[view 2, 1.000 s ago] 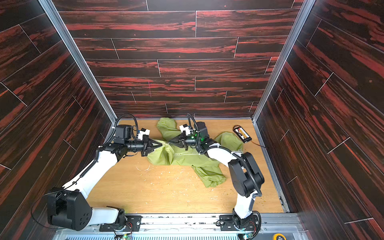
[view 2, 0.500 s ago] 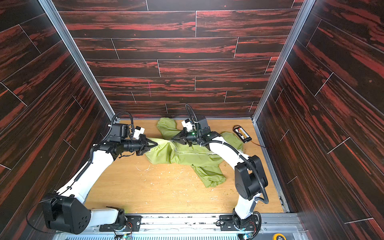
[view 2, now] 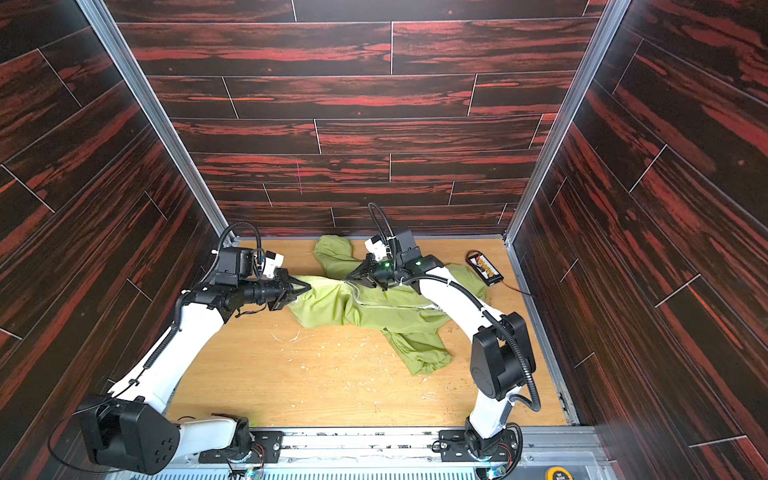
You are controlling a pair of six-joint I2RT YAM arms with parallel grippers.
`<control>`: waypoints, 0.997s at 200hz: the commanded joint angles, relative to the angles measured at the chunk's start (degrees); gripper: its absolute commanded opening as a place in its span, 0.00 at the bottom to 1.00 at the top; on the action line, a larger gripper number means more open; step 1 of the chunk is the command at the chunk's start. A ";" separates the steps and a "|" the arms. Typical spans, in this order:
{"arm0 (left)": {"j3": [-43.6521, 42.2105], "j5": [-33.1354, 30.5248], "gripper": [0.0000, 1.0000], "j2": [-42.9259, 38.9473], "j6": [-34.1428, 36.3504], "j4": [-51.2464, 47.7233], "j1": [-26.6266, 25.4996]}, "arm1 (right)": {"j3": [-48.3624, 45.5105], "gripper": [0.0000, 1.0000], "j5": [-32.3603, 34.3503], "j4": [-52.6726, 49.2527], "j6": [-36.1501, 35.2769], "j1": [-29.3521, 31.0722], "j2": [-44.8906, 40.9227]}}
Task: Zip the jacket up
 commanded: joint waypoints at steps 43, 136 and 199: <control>1.44 -6.93 0.00 -2.78 3.23 -3.37 0.98 | 1.80 0.00 4.69 -7.23 -4.32 -1.08 -0.91; 0.45 -8.97 0.00 -3.76 3.95 -5.53 1.05 | 1.09 0.00 5.35 -7.28 -4.37 -1.21 -1.23; -1.07 -12.39 0.00 -6.08 4.39 -6.36 1.14 | 0.92 0.00 5.95 -7.63 -4.50 -1.25 -1.37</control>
